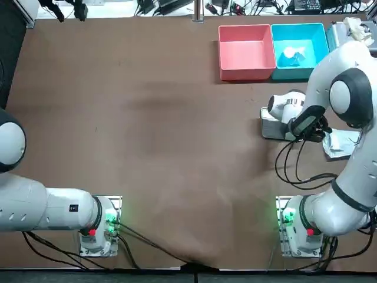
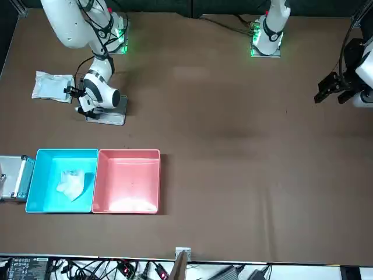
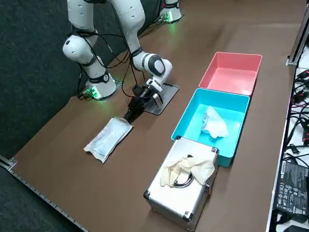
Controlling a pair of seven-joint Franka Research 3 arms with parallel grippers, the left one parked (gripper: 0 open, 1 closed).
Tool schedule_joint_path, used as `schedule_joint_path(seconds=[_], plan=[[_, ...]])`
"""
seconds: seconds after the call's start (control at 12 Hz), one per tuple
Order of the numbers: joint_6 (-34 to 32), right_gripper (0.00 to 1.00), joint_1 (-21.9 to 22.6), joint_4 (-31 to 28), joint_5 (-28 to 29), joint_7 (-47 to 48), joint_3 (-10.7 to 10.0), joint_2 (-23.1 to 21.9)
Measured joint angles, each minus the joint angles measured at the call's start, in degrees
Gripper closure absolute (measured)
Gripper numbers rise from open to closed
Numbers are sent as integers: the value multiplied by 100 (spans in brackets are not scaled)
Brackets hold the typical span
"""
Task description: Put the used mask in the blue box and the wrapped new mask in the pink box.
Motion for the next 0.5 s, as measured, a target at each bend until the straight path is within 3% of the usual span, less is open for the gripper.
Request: schedule_joint_path(seconds=[0.5], plan=[[-6, 67, 1, 55, 151, -2, 6, -91]])
